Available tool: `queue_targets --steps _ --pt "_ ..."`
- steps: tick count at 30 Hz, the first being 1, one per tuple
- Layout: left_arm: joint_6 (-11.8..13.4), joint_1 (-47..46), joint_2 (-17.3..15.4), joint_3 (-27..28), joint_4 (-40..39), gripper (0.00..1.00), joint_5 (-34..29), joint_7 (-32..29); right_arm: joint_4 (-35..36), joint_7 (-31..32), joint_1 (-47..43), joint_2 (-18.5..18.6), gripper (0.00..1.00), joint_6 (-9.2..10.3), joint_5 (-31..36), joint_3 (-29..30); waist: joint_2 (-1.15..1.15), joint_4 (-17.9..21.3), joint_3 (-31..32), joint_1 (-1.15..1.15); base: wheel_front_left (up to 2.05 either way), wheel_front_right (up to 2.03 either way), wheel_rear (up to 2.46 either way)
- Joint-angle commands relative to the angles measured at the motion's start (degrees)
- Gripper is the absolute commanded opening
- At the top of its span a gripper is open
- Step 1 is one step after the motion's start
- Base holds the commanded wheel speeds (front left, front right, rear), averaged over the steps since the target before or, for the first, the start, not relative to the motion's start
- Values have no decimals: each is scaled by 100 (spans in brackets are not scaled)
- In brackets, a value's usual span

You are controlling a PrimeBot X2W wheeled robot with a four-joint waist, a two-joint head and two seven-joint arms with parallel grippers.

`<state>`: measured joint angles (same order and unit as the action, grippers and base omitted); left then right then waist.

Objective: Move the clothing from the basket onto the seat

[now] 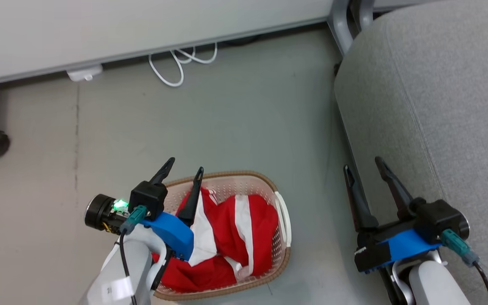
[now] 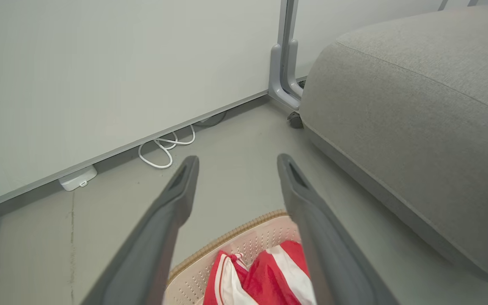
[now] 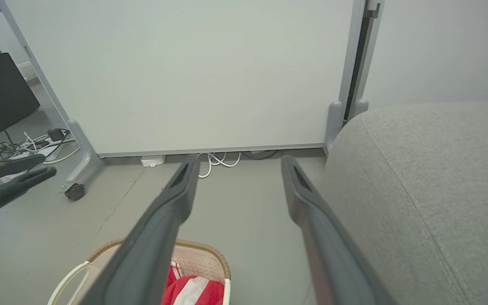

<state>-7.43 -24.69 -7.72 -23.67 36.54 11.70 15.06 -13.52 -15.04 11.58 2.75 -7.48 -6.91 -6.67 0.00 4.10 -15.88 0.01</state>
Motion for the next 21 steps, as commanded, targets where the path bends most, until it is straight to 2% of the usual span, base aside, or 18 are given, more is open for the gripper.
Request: queue_targets --steps 1,8,13,21 --pt "-6 -226 -75 -138 225 100 92 16 58 -22 158 24 100 -3 16 -4 0 170 -378 -1 0 0 0" --pt "-6 -969 -176 -847 1350 100 524 17 177 -22 552 22 100 -3 25 -36 0 296 -1032 -1 0 0 0" --pt "-6 -1428 -95 -1368 2082 100 923 -15 233 -22 753 22 100 -3 57 -26 0 336 -1418 -1 0 0 0" --pt "-6 -2014 -79 -1998 2813 100 1604 -634 334 -22 1046 23 100 -3 66 -7 0 415 -2017 -1 0 0 0"
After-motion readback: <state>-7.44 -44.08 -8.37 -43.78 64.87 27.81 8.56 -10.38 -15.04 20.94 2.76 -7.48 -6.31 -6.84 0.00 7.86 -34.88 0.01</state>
